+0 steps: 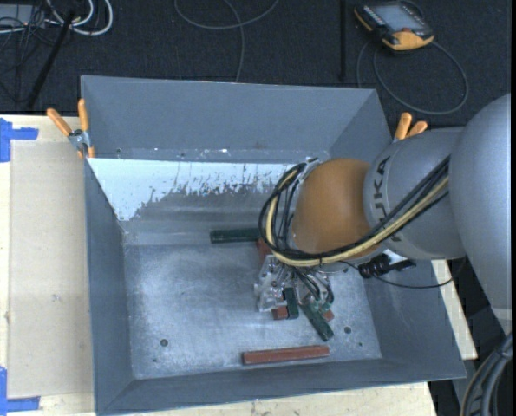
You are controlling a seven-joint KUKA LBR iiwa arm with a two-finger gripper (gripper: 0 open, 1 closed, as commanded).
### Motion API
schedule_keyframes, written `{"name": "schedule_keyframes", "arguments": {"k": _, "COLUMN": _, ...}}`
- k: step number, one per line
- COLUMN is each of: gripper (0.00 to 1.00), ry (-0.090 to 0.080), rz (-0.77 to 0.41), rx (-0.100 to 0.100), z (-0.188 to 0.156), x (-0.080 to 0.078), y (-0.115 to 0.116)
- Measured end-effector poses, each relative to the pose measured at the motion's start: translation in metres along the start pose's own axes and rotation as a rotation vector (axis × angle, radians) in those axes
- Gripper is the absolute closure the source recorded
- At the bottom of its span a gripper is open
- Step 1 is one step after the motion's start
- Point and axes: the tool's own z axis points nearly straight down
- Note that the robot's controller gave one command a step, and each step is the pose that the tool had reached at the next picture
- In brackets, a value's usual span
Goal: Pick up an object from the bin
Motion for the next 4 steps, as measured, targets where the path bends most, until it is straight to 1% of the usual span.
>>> {"name": "schedule_keyframes", "arguments": {"k": 1, "gripper": 0.0, "ry": 0.006, "rz": 0.001, "rx": 0.0, "z": 0.002, "x": 0.002, "y": 0.0}}
{"name": "schedule_keyframes", "arguments": {"k": 2, "gripper": 0.0, "ry": 0.006, "rz": 0.002, "rx": 0.0, "z": 0.002, "x": 0.002, "y": 0.0}}
{"name": "schedule_keyframes", "arguments": {"k": 3, "gripper": 1.0, "ry": 0.007, "rz": -0.002, "rx": -0.001, "z": 0.0, "x": -0.038, "y": -0.064}}
{"name": "schedule_keyframes", "arguments": {"k": 4, "gripper": 1.0, "ry": 0.007, "rz": -0.001, "rx": -0.001, "z": 0.0, "x": -0.038, "y": -0.064}}
